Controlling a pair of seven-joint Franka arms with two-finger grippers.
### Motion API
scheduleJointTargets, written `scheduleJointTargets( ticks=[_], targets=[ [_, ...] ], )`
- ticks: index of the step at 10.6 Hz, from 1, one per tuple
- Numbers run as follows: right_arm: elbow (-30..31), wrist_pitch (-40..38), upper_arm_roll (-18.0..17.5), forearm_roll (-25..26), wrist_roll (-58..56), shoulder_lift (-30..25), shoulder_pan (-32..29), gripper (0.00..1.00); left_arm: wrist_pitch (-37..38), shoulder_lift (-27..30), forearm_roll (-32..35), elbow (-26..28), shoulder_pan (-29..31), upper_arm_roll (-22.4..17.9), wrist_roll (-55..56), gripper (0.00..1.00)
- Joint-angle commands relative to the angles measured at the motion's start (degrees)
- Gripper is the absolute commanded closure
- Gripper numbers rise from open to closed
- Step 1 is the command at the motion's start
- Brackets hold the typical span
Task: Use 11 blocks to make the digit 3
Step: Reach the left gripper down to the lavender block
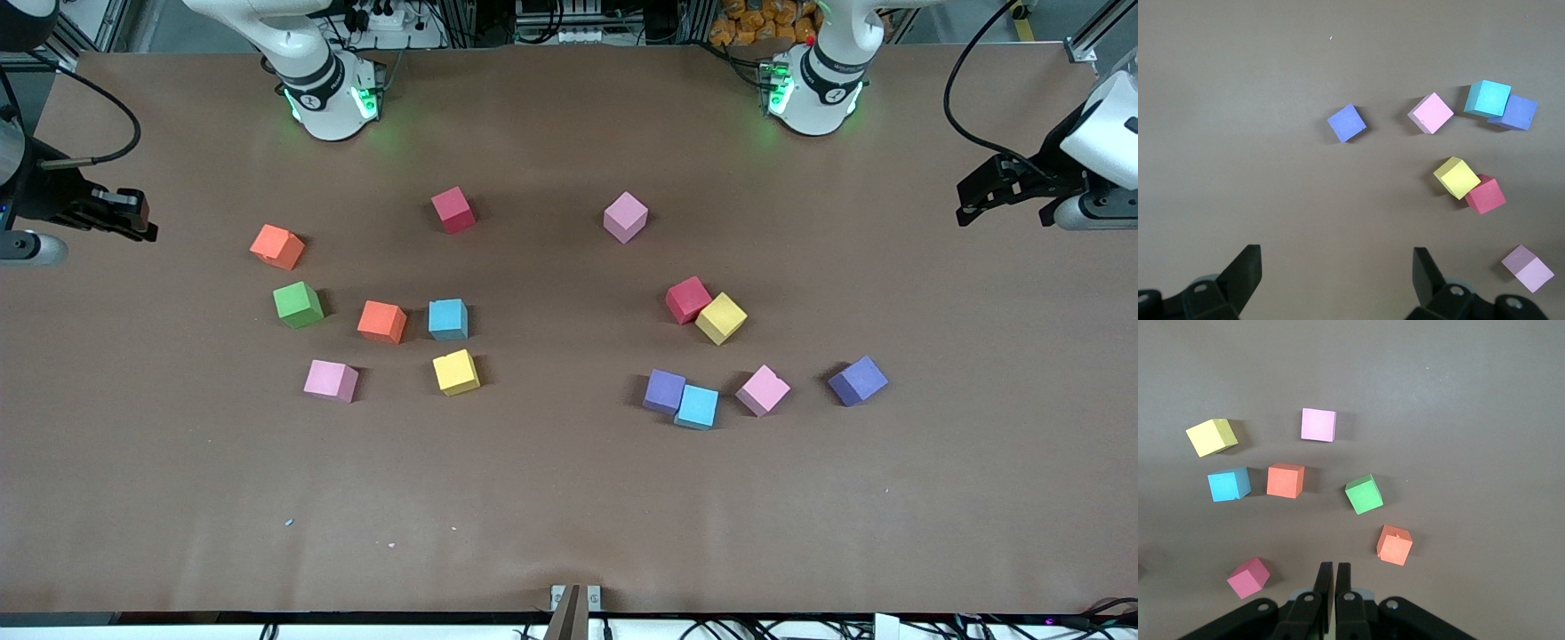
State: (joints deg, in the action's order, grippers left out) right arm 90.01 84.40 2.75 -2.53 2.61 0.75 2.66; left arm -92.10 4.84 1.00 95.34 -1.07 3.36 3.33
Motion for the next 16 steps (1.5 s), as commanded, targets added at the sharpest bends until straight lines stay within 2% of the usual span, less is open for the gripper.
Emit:
scheduleJointTargets(
  ticks=[1, 7, 9, 10, 14, 16],
  targets=[
    [0.17, 0.93, -0.11, 0.77, 2.04, -0.57, -0.11, 0.92, 1.04, 0.96, -1.18, 0.02, 0.98, 0.6, -0.96, 0.0],
    [0.34, 1.73, 0.24, 0.95, 2.22, -0.49, -0.81, 0.91, 1.22, 0.09, -1.62, 1.33, -2.96, 0.86, 1.67, 0.0],
    [0.34, 2.0, 0.32, 1.04, 2.22, -0.31, -1.51, 0.9, 0.17, -1.49, -5.55, 2.64, -3.76, 2.34, 2.73, 0.0],
    [0.34, 2.0, 0.32, 1.47, 2.22, -0.23, -1.6, 0.87, -2.79, -2.02, -6.7, 4.13, -3.76, 5.31, 6.21, 0.0],
    [0.34, 4.01, 0.32, 2.18, 2.22, 0.65, -2.91, 0.82, -12.46, -8.95, -7.16, 7.56, -3.94, 20.25, 33.6, 0.0],
    [0.34, 4.28, 0.32, 2.18, 2.22, 0.91, -3.01, 0.81, -18.7, -9.67, -7.16, 13.43, -3.94, 25.88, 44.97, 0.0]
  ],
)
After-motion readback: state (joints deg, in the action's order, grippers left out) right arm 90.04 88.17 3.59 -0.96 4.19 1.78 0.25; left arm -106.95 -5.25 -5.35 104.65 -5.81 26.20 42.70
